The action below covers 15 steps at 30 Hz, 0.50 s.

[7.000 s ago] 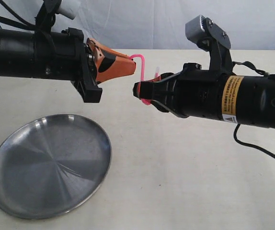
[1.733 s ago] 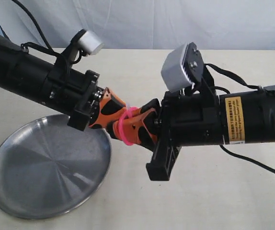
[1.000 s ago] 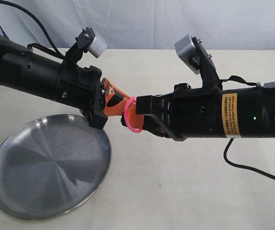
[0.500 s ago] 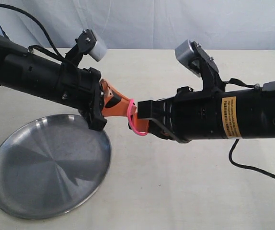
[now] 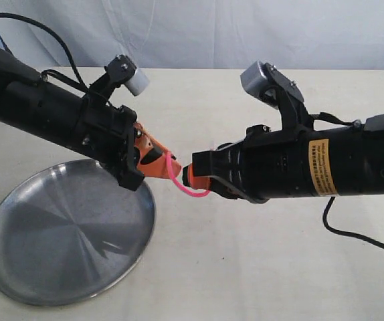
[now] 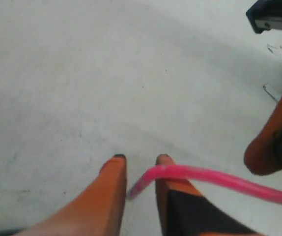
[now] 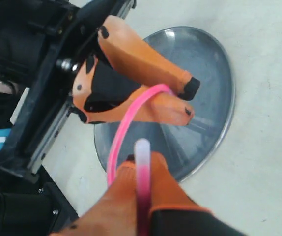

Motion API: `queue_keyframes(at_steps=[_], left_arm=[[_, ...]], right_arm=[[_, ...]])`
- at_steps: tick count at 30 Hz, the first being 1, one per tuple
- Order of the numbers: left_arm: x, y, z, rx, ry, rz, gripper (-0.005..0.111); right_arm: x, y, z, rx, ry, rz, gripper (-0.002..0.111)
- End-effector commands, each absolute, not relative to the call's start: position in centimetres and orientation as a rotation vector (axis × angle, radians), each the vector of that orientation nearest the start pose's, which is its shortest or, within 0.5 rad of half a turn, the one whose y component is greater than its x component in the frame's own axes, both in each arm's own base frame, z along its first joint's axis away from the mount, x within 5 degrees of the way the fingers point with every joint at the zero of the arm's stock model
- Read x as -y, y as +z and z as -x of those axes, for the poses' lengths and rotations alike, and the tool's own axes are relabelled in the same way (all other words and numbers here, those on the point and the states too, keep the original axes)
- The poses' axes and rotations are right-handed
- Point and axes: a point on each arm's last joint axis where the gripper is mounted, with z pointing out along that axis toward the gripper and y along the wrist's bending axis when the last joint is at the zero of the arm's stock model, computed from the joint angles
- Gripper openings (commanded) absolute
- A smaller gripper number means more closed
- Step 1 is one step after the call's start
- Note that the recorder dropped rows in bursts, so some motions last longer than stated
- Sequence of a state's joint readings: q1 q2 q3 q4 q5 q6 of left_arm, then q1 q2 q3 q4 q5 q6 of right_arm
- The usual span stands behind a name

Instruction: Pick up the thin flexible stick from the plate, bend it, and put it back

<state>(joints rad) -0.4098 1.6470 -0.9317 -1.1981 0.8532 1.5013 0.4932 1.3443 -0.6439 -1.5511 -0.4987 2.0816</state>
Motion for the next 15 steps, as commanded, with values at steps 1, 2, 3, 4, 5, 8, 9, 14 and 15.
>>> queue_keyframes(at_steps=[1, 2, 3, 4, 5, 8, 9, 14, 15], left_arm=[[17.8, 21.0, -25.5, -2.159, -0.938, -1.319, 0.050], [17.7, 20.9, -25.4, -2.175, -0.924, -1.330, 0.055], [17.5, 20.8, -25.4, -2.195, -0.906, -1.344, 0.058], [17.3, 20.8, -25.3, -2.212, -0.876, -1.363, 0.061], [17.1, 20.9, -25.2, -2.227, -0.849, -1.378, 0.062], [16.0, 21.2, -24.9, -2.265, -0.690, -1.460, 0.062], [15.5, 21.4, -24.8, -2.290, -0.622, -1.464, 0.062], [13.3, 22.9, -24.7, -2.397, -0.312, -1.384, 0.062], [12.8, 23.3, -24.7, -2.411, -0.247, -1.344, 0.062]], right_arm=[[-16.1, 23.8, -20.5, -2.301, 1.106, 0.243, 0.000], [-16.1, 23.7, -20.6, -2.301, 1.096, 0.237, 0.000], [-16.0, 23.7, -20.7, -2.300, 1.088, 0.232, 0.000], [-16.0, 23.7, -20.8, -2.300, 1.074, 0.224, 0.000], [-15.9, 23.7, -20.9, -2.299, 1.057, 0.214, 0.000], [-15.5, 23.5, -21.2, -2.296, 0.991, 0.182, 0.000], [-15.4, 23.5, -21.4, -2.295, 0.964, 0.174, 0.000], [-14.6, 23.2, -22.1, -2.281, 0.825, 0.121, 0.000], [-14.5, 23.2, -22.2, -2.278, 0.810, 0.110, 0.000]])
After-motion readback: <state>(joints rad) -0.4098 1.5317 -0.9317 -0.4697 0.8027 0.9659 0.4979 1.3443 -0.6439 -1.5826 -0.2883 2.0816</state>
